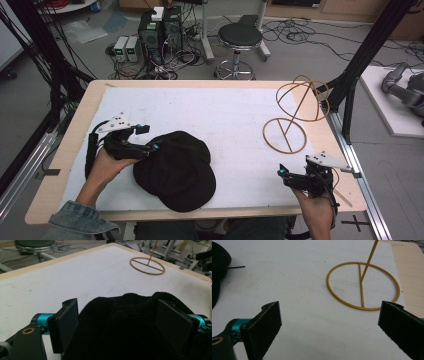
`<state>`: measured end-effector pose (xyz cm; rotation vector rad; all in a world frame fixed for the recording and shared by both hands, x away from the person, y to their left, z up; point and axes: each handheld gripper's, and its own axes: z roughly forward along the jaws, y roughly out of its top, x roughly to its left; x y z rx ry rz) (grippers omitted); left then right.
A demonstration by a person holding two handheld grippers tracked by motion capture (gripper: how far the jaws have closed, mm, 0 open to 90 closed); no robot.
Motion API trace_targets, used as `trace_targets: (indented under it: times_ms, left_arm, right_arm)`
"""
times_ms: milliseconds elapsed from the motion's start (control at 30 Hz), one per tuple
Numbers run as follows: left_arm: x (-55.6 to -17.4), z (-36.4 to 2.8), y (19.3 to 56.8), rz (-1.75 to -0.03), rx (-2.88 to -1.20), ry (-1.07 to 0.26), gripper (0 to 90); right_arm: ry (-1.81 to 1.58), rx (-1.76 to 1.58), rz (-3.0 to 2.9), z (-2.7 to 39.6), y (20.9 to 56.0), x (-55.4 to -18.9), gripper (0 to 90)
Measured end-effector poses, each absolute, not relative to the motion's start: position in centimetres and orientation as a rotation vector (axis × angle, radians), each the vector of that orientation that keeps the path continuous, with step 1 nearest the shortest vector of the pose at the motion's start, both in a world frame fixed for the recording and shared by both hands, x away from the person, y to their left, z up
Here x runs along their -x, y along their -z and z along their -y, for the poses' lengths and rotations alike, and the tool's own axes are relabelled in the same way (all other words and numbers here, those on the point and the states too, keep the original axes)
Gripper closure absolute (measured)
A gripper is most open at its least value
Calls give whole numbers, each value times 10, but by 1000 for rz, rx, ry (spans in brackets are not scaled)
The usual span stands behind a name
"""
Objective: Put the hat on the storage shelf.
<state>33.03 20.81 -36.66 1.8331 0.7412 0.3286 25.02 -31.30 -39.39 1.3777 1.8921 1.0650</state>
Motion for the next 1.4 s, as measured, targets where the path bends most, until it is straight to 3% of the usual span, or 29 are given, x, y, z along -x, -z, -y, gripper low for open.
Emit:
trace_targets:
  times_ms: [500,1067,1233,1400]
  left_arm:
    - [-342,-191,390,-723,-1908,-181,233]
    - [-340,-191,392,-713,-1920,-171,514]
    - [-339,-193,390,-716,-1915,-177,635]
    - [-338,-193,389,-718,-1899,-180,667]
  right_arm:
    - [-1054,-1374,-1889,315,394,-246,48]
    - [-1054,-1368,-1892,313,394,-246,48]
    - [-1055,-1373,-1895,312,395,-246,48]
    - [-1060,-1367,-1896,312,395,-246,48]
